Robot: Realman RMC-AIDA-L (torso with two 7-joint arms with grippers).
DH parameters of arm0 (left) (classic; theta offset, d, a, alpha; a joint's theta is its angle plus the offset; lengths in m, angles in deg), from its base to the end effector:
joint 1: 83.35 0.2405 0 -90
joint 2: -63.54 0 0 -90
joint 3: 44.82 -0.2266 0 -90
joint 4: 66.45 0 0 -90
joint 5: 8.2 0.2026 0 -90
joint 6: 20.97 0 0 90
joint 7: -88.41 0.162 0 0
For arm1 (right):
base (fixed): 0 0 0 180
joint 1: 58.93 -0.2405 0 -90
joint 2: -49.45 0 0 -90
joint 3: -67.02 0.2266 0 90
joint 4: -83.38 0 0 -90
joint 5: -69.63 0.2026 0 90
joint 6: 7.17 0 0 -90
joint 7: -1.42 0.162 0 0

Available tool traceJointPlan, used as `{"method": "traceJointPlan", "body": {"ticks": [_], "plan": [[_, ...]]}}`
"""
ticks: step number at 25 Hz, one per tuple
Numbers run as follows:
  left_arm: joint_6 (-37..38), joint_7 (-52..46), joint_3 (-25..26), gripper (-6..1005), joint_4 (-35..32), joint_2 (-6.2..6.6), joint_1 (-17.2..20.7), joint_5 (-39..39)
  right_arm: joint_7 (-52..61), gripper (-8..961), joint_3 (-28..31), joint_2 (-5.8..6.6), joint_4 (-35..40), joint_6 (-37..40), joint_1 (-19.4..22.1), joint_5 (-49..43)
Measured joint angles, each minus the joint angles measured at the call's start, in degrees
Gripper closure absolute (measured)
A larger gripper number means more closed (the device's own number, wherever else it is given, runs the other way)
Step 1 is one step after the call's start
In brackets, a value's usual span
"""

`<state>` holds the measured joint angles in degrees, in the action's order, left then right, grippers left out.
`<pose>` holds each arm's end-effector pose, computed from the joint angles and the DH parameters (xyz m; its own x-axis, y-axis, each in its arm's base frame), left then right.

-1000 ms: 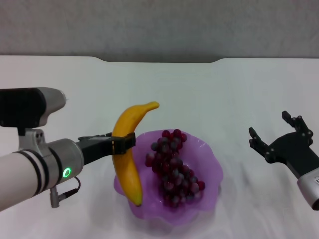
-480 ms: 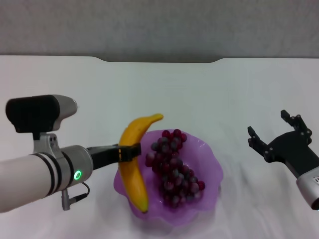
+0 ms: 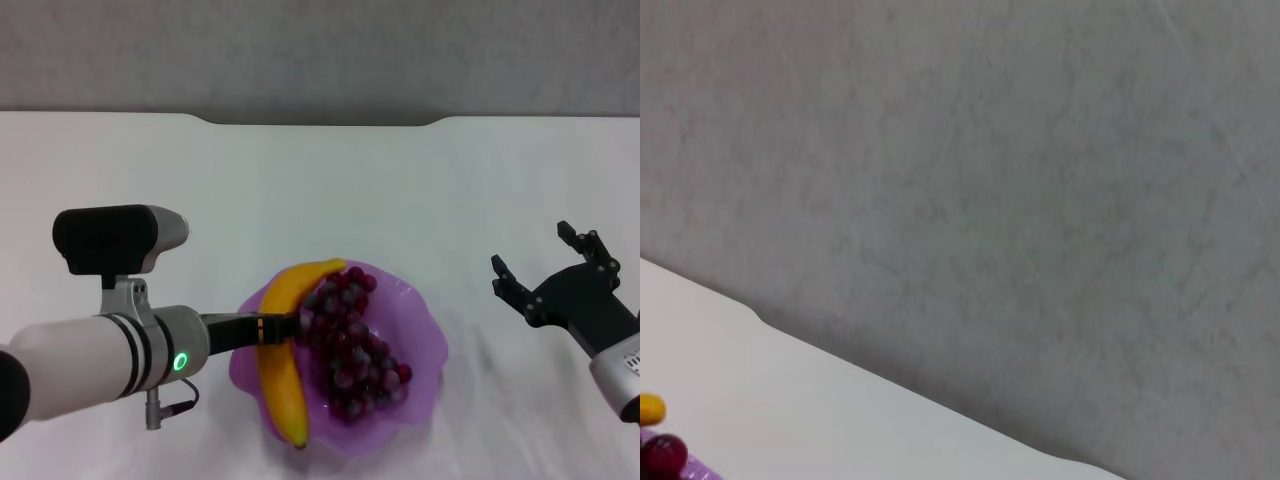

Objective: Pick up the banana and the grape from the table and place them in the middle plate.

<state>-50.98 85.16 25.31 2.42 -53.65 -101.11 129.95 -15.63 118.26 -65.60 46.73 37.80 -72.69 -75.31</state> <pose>-0.1982 0.3386 -0.0806 0.4348 0.7574 0.4871 0.8854 -0.2611 -0.3845 0.2682 0.3205 -0.0431 0.9087 -0.0145 -0.4171 -0.3975 -0.3349 -0.8543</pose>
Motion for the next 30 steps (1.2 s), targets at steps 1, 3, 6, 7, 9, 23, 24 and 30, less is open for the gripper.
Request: {"method": "traceJointPlan", "body": {"ticks": [1, 3, 6, 7, 9, 23, 24, 30], "plan": [[0.0, 0.1, 0.0, 432, -0.2, 0.0, -0.2, -0.3, 0.0, 46, 0.0, 0.0, 0.0, 0.0, 0.0, 0.0], [0.0, 0.3, -0.1, 432, -0.4, 0.01, -0.3, -0.5, 0.0, 46, 0.0, 0.0, 0.0, 0.0, 0.0, 0.0], [0.1, 0.9, -0.1, 430, -0.3, 0.06, -0.3, -0.5, 0.0, 46, 0.0, 0.0, 0.0, 0.0, 0.0, 0.0], [0.1, 1.3, -0.1, 430, -0.2, 0.06, -0.3, -0.5, 0.0, 46, 0.0, 0.0, 0.0, 0.0, 0.0, 0.0], [0.1, 2.6, -0.2, 429, 0.0, 0.06, -0.3, -0.5, 0.0, 46, 0.0, 0.0, 0.1, 0.0, 0.0, 0.0], [1.9, 4.9, 0.3, 206, 5.1, 0.2, 2.6, 0.2, 0.0, 46, 0.0, 0.0, 0.1, 0.0, 0.0, 0.0], [2.6, 5.6, 0.7, 178, 6.1, 0.23, 3.5, 0.4, 0.0, 46, 0.0, 0.0, 0.2, 0.0, 0.0, 0.0], [14.6, 11.7, 3.8, 131, 12.1, 0.27, 13.9, 0.8, 0.0, 46, 0.0, 0.0, -0.1, 0.0, 0.2, 0.0]]}}
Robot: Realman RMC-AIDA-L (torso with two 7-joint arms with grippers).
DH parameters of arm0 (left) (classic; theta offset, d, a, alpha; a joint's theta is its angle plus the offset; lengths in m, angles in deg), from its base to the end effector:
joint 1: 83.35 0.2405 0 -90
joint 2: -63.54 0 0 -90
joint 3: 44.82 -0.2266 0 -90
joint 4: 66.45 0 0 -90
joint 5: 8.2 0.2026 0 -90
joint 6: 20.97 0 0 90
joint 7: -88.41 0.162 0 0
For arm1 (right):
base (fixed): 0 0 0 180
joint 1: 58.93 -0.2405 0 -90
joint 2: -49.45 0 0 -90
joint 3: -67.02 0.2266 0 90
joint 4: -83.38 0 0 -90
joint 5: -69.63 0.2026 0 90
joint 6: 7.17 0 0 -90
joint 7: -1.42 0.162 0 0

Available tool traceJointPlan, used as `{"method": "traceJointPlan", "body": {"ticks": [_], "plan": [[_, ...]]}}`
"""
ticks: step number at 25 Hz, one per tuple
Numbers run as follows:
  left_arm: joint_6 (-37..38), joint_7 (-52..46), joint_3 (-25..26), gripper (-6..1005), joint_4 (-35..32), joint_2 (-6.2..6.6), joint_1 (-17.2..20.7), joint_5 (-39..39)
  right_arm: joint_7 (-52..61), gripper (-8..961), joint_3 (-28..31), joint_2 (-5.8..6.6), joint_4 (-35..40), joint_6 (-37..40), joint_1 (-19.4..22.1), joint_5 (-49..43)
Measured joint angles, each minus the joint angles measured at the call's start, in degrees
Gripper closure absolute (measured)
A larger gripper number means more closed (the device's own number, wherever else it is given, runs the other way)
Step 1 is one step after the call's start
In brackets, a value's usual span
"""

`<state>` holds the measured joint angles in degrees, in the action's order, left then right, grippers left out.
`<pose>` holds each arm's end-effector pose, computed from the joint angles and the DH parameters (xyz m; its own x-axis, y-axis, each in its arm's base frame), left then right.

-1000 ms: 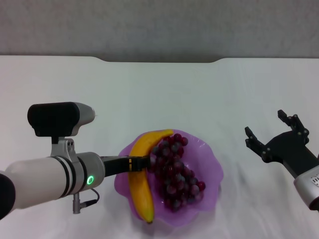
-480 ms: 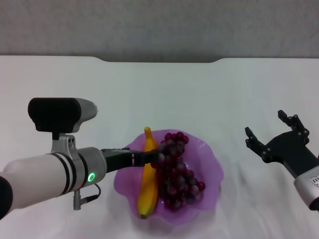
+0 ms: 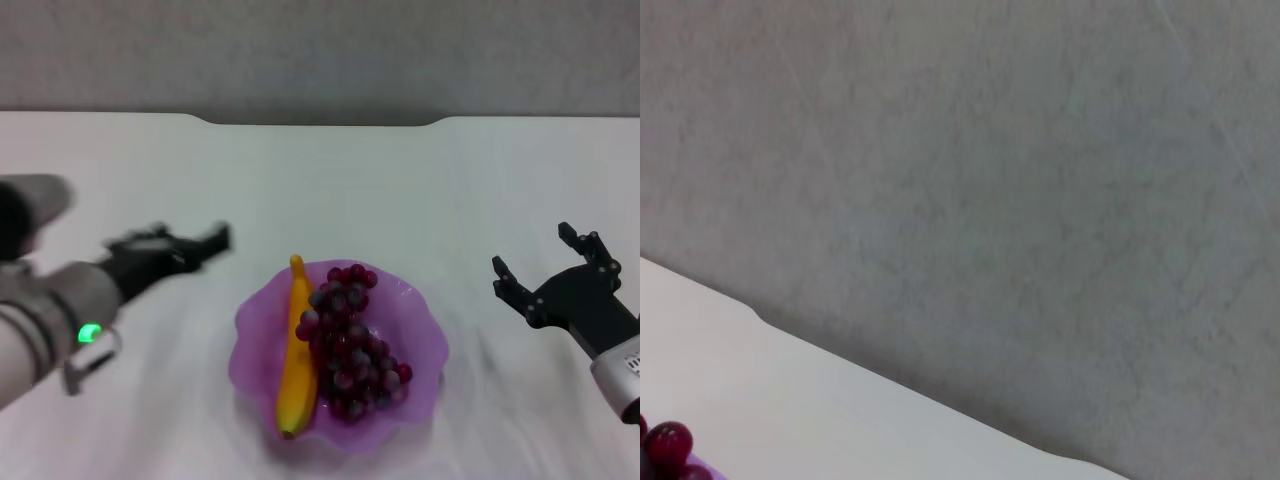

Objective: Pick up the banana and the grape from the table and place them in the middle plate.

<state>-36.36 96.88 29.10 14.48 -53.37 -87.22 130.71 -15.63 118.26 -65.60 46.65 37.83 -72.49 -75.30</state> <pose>-0.2023 0.3421 -0.0126 0.5392 0.4802 0.6919 0.8398 -0.2444 -0.4848 0.2689 0.3196 -0.0430 0.9082 -0.0163 -0.4183 -0.3993 -0.3334 -0.8540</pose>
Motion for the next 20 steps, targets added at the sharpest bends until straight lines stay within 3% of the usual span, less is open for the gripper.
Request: {"method": "traceJointPlan", "body": {"ticks": [2, 4, 8, 14, 20], "plan": [[6.4, 2.8, -0.4, 133, 0.6, -0.05, 2.9, 0.0, 0.0, 46, -0.1, 0.0, 0.0, 0.6, 0.1, 0.0], [17.7, 6.7, -2.8, 133, -0.9, -0.12, 6.3, 0.0, 0.2, 46, -0.8, 0.0, 0.2, 2.0, 0.1, 0.0], [35.1, 8.6, -7.6, 134, -7.8, 0.03, 8.1, 0.0, 1.5, 46, -1.9, 0.0, 1.3, 4.5, 0.0, 0.0], [47.9, 5.6, -9.1, 134, -20.4, -0.03, 4.3, -1.0, 10.2, 46, -1.0, 0.07, 5.7, 10.1, -1.0, 0.0], [62.4, -5.6, -8.9, 134, -37.8, 0.11, -1.0, -0.6, 12.9, 46, -0.2, 0.09, 8.9, 13.1, -1.5, 0.0]]}}
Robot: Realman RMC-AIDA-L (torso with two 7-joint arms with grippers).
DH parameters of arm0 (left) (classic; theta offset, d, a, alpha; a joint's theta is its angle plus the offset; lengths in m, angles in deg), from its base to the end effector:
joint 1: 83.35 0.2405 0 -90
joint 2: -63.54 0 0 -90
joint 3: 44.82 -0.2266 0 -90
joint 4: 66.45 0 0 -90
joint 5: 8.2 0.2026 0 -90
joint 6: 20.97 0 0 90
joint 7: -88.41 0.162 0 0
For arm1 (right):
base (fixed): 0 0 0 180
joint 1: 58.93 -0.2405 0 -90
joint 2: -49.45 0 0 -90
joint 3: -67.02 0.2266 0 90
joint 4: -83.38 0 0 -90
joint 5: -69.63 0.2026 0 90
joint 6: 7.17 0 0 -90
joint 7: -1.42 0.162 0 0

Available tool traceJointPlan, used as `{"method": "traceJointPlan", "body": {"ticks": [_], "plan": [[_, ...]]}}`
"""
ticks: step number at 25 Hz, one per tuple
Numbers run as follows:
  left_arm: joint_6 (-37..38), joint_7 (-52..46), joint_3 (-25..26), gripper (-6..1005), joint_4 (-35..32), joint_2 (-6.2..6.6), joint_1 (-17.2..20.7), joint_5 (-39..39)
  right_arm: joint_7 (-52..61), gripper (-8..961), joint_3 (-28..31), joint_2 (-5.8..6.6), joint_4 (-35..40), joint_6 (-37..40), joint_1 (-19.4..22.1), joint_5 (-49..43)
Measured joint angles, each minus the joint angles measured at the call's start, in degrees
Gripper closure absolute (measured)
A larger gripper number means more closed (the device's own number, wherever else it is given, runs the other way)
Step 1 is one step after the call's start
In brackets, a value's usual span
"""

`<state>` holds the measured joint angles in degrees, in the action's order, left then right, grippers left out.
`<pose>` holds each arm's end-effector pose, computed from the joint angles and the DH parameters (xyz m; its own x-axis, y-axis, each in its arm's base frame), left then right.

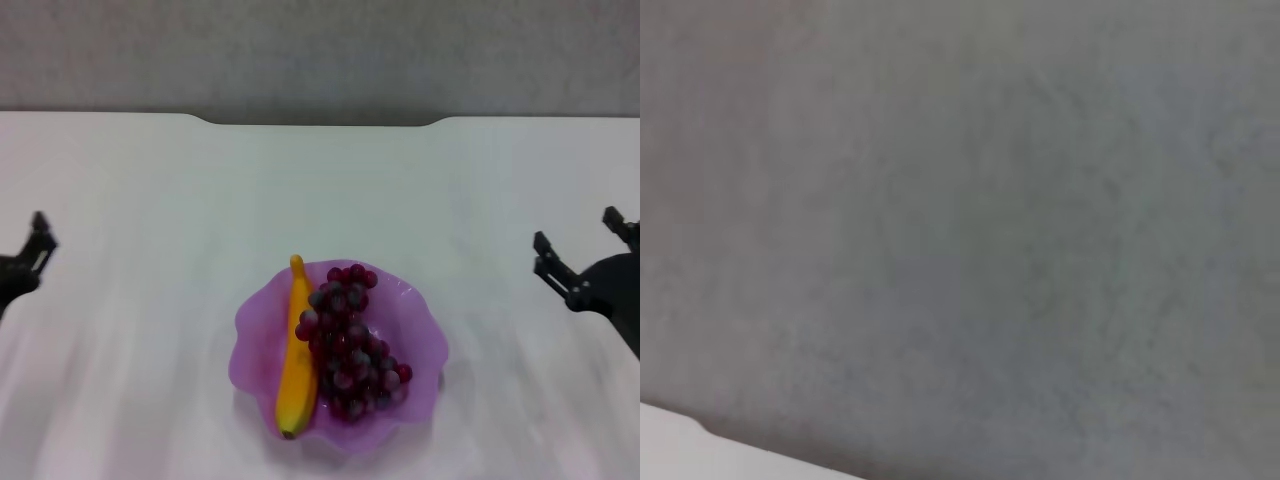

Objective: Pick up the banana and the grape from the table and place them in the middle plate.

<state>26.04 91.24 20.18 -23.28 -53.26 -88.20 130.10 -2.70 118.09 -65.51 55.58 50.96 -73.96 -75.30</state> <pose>-0.3058 0.3129 0.0213 0.6207 0.0283 0.7835 0.7817 0.0544 -0.6213 0.2807 0.3153 -0.0181 0.8218 0.0437 -0.5681 -0.5358 -0.2800 -0.7966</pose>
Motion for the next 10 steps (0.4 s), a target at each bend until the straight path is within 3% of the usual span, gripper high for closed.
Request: {"method": "traceJointPlan", "body": {"ticks": [5, 10], "plan": [[7.3, -9.8, 0.0, 134, -12.9, -0.26, -4.0, -0.3, 4.8, 46, 0.5, 0.08, 5.1, 4.3, 0.1, 1.7], [8.2, -13.4, 0.9, 134, -21.8, -0.33, -6.9, -0.5, 6.3, 46, 1.1, 0.22, 8.3, 4.6, -0.4, 4.6]]}}
